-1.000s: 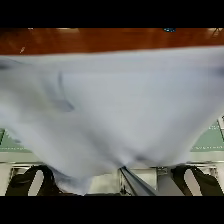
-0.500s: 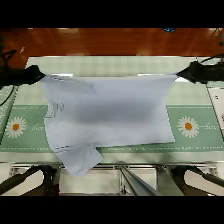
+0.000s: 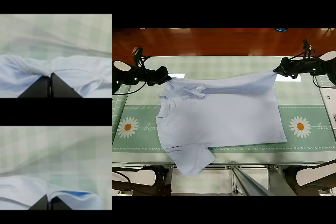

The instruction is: Fold the shirts.

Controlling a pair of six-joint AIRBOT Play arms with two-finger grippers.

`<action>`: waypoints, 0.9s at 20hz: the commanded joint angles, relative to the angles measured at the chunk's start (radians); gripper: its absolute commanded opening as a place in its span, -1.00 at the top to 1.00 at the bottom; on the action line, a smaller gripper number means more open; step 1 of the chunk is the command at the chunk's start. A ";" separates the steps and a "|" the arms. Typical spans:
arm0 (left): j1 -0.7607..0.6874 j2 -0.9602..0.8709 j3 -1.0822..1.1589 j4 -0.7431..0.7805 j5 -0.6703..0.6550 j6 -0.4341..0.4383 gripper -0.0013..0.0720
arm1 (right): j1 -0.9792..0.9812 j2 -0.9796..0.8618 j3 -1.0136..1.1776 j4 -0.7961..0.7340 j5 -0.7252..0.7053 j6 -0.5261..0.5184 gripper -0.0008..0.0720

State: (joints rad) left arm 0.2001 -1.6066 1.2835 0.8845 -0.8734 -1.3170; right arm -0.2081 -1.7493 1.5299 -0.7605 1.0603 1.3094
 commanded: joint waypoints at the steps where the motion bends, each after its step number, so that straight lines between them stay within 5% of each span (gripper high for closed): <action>1: 0.029 -0.019 0.034 -0.003 -0.133 0.000 0.93 | -0.001 -0.031 0.067 -0.061 0.122 0.015 0.92; 5: 0.077 -0.009 0.026 0.049 -0.423 0.103 0.93 | -0.029 -0.032 0.070 -0.220 0.376 0.021 0.92; 8: 0.103 -0.008 -0.045 0.051 -0.524 0.136 0.93 | -0.056 -0.032 0.070 -0.357 0.477 0.055 0.92; 18: 0.119 -0.009 -0.127 0.153 -0.522 0.157 0.93 | -0.025 -0.037 -0.049 -0.378 0.435 0.058 0.92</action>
State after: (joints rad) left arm 0.3134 -1.6154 1.1625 1.0142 -1.3876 -1.1648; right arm -0.2424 -1.7855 1.5246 -1.1255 1.5074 1.3697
